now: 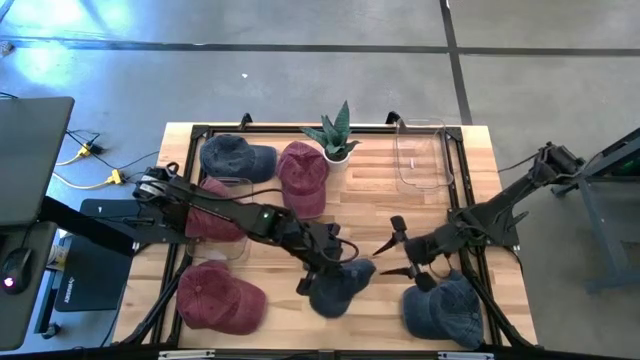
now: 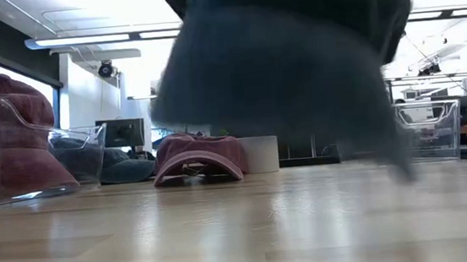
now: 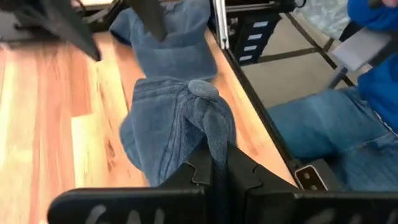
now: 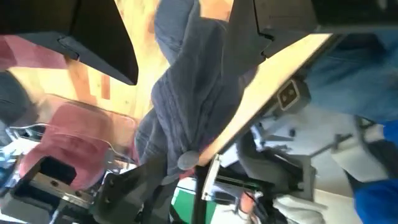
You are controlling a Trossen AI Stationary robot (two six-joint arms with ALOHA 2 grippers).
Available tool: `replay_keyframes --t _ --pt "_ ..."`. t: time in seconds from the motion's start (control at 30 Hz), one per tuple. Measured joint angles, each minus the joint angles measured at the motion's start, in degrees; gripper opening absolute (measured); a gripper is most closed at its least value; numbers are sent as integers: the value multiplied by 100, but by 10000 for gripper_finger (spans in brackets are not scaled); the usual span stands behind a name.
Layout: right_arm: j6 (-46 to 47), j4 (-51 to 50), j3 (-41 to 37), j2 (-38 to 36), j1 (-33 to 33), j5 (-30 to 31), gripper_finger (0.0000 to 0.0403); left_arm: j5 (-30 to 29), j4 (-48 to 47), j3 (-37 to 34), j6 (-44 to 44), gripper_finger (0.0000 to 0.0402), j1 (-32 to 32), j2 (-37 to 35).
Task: Pick & Place hat
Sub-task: Put the middle blue cap into the right transparent bin
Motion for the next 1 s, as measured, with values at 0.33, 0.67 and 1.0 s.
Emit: replay_keyframes --t 0.33,0.67,1.0 --pt "21 1143 0 1226 -170 -234 227 -224 -15 0 -49 5 73 0" --pt "617 1508 0 1454 -275 -1378 84 -174 -35 0 -87 5 73 0" --pt "662 1581 0 1448 -275 -1674 12 938 257 0 -226 70 73 387"
